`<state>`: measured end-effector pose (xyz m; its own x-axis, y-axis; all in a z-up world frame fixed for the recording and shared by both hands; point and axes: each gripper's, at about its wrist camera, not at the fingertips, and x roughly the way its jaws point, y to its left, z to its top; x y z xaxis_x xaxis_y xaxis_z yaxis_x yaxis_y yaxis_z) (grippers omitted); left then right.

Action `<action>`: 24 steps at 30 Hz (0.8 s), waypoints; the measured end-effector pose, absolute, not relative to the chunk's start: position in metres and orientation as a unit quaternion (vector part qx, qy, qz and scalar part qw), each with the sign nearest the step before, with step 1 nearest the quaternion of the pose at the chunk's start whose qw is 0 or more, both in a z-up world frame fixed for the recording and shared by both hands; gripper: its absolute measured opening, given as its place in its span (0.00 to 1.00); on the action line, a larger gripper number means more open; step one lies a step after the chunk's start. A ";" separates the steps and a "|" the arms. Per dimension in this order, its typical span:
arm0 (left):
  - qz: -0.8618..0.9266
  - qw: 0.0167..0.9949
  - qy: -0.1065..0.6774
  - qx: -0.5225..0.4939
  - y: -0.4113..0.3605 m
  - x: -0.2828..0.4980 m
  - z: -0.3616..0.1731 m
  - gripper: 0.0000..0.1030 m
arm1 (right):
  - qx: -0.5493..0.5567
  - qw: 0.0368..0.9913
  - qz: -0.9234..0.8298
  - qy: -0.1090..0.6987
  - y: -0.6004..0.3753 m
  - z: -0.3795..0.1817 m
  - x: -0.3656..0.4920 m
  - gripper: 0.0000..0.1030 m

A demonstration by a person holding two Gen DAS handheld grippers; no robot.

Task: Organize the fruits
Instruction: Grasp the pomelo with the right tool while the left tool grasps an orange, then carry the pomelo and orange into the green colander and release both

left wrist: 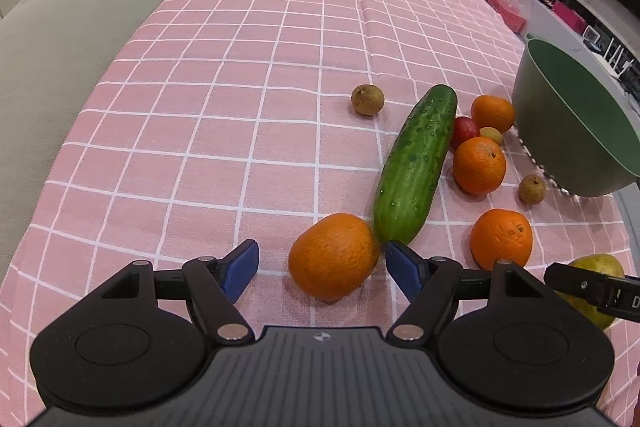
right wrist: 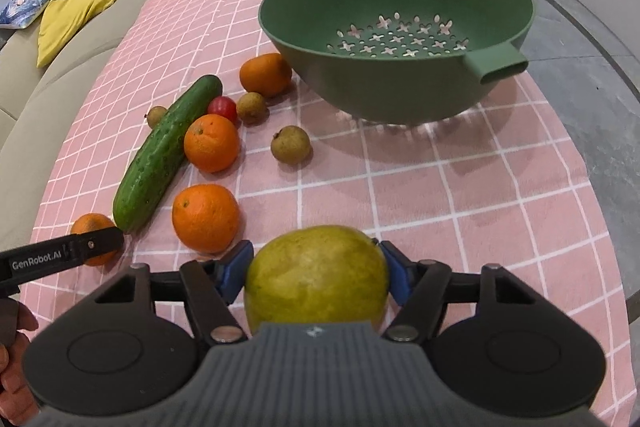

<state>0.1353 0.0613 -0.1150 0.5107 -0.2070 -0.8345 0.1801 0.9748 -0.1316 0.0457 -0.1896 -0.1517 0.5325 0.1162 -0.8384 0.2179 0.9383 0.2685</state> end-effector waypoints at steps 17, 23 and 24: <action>-0.111 0.867 0.485 -0.017 0.068 0.131 -0.114 0.49 | 0.149 0.852 -0.026 0.501 -0.184 -0.150 0.039 0.62; -0.112 0.869 0.481 -0.017 0.068 0.127 -0.108 0.49 | 0.151 0.852 -0.020 0.501 -0.184 -0.150 0.038 0.60; -0.113 0.870 0.480 -0.017 0.068 0.127 -0.107 0.49 | 0.153 0.851 -0.020 0.502 -0.185 -0.149 0.038 0.60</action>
<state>0.1266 0.0679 -0.1066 0.5129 -0.2124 -0.8317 0.1798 0.9740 -0.1379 0.0383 -0.1845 -0.1495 0.4949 0.1202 -0.8606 0.1877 0.9522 0.2409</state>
